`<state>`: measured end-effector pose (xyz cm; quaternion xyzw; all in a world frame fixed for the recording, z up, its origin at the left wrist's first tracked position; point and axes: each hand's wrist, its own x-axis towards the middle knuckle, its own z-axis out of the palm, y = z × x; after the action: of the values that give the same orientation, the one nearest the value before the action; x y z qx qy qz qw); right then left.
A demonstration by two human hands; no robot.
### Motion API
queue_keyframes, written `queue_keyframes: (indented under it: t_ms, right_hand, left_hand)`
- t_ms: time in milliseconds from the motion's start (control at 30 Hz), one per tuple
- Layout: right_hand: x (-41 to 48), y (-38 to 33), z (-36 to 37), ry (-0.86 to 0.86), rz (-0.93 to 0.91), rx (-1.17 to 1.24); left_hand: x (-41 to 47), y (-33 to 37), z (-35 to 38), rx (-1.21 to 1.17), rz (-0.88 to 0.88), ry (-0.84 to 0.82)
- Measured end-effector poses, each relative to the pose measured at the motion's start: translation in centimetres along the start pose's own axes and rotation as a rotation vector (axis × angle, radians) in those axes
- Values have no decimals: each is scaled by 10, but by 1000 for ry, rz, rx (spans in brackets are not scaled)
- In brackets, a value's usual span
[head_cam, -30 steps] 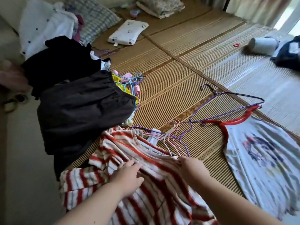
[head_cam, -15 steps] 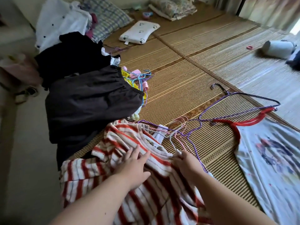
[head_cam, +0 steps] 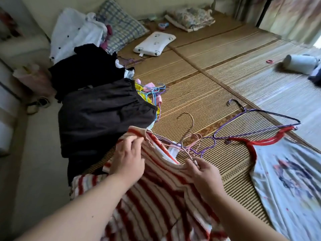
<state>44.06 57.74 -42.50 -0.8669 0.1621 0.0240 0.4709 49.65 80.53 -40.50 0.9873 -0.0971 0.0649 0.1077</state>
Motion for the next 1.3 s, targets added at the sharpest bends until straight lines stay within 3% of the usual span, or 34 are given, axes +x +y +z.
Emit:
queue_keyframes:
  t_ms: [233,467,700,1033,1300]
  right_hand:
    - [-6,-110,-88,-74,-190,-2]
    - [-53,-234,-171,-90,-481,-215]
    - [-82,-323,-223,-33,-599,-379]
    - [-127,-383,-268,-97,-763,-309]
    - [-167,-374,-295,-238,-673,-413]
  left_hand:
    - [34,-11,-128,59,-140,-37]
    - [2,-7,-273,-92,-174,154]
    - [-55,30,-364,-232,-141,321]
    - [-89,79,-456,-203,-93,425]
    - [-135,94,-479,-234,-291,320]
